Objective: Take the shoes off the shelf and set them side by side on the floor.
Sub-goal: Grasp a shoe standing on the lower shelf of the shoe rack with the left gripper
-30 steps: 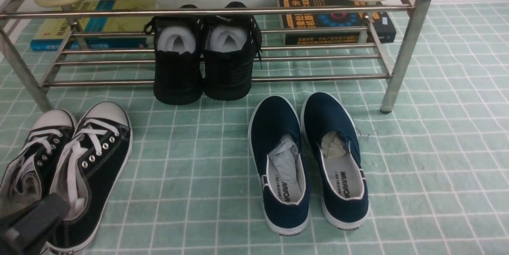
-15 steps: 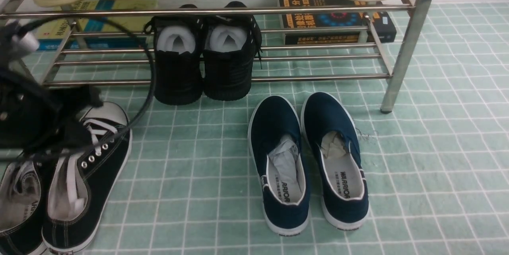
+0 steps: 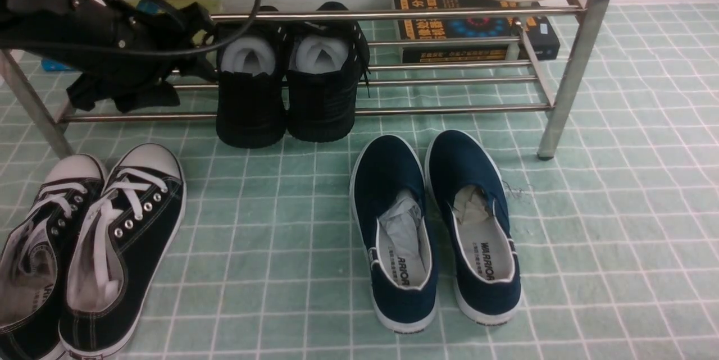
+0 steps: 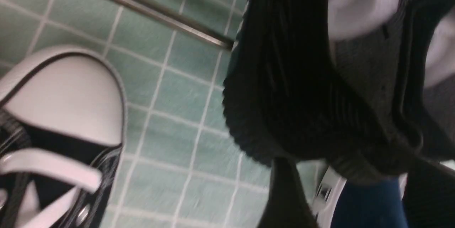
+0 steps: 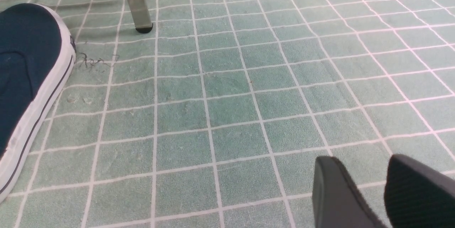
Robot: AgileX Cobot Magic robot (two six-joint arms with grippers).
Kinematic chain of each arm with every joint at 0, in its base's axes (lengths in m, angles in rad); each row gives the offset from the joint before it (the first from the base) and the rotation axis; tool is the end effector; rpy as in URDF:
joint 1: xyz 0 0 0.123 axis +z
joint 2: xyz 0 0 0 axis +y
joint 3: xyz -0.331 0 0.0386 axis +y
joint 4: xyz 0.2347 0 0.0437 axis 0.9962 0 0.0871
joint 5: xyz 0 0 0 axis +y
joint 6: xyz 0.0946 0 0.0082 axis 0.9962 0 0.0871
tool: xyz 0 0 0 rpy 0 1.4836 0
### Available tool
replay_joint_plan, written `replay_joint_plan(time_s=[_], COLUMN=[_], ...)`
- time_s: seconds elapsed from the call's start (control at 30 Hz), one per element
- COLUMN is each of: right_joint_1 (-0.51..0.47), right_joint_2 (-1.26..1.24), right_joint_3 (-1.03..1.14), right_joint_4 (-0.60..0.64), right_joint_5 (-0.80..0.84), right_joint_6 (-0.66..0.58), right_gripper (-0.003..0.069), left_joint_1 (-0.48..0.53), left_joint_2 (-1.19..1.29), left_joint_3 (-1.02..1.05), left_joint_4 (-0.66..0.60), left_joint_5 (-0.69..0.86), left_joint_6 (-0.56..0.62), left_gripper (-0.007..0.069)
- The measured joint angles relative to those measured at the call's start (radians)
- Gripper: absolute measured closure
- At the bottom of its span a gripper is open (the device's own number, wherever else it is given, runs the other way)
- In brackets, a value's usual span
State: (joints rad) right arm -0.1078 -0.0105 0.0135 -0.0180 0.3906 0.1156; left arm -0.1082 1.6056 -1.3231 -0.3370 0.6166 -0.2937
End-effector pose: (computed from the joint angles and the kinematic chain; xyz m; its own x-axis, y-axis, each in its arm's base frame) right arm -0.0061 0.0000 0.1724 -0.2871 0.1304 -0.9490 0.1431 0.9854 0.0921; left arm 0.3495 -0.0562 0.3631 -0.7209 -0.4562 -0.5217 -0.1782 0.8495 -0.4967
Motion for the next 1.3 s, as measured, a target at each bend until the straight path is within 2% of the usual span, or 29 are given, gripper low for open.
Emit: replay_joint_plan(time_s=[0.23,0.57,0.73,0.87,0.9,0.97,1.0,1.17,1.3], right_joint_1=[0.0,0.0,0.0,0.0,0.0,0.0,0.0,0.0,0.0], right_joint_2=[0.0,0.0,0.0,0.0,0.0,0.0,0.0,0.0,0.0], right_joint_3=[0.0,0.0,0.0,0.0,0.0,0.0,0.0,0.0,0.0], right_joint_4=[0.0,0.0,0.0,0.0,0.0,0.0,0.0,0.0,0.0], right_joint_5=[0.0,0.0,0.0,0.0,0.0,0.0,0.0,0.0,0.0], right_joint_6=[0.0,0.0,0.0,0.0,0.0,0.0,0.0,0.0,0.0], right_gripper=[0.0421,0.0421,0.0421,0.0421,0.0421,0.0421,0.0421,0.0421,0.0421], left_joint_1=[0.0,0.0,0.0,-0.002,-0.002,-0.003,-0.003,-0.002,0.001], left_joint_2=[0.064,0.177,0.222,0.238,0.239,0.242,0.242,0.218,0.134], left_joint_3=[0.0,0.0,0.0,-0.002,-0.002,-0.005,-0.006,-0.009,-0.008], left_joint_4=[-0.087,-0.15,-0.186,-0.202,-0.202,-0.205,-0.205,-0.194,-0.158], left_joint_5=[-0.126,-0.252,-0.3,-0.315,-0.314,-0.313,-0.305,-0.243,-0.037], left_joint_6=[0.01,0.029,0.029,0.029,0.029,0.032,0.037,0.06,0.063], left_gripper=[0.0154,0.0214,0.0289,0.0434,0.0442,0.0557,0.0587,0.0604,0.0604])
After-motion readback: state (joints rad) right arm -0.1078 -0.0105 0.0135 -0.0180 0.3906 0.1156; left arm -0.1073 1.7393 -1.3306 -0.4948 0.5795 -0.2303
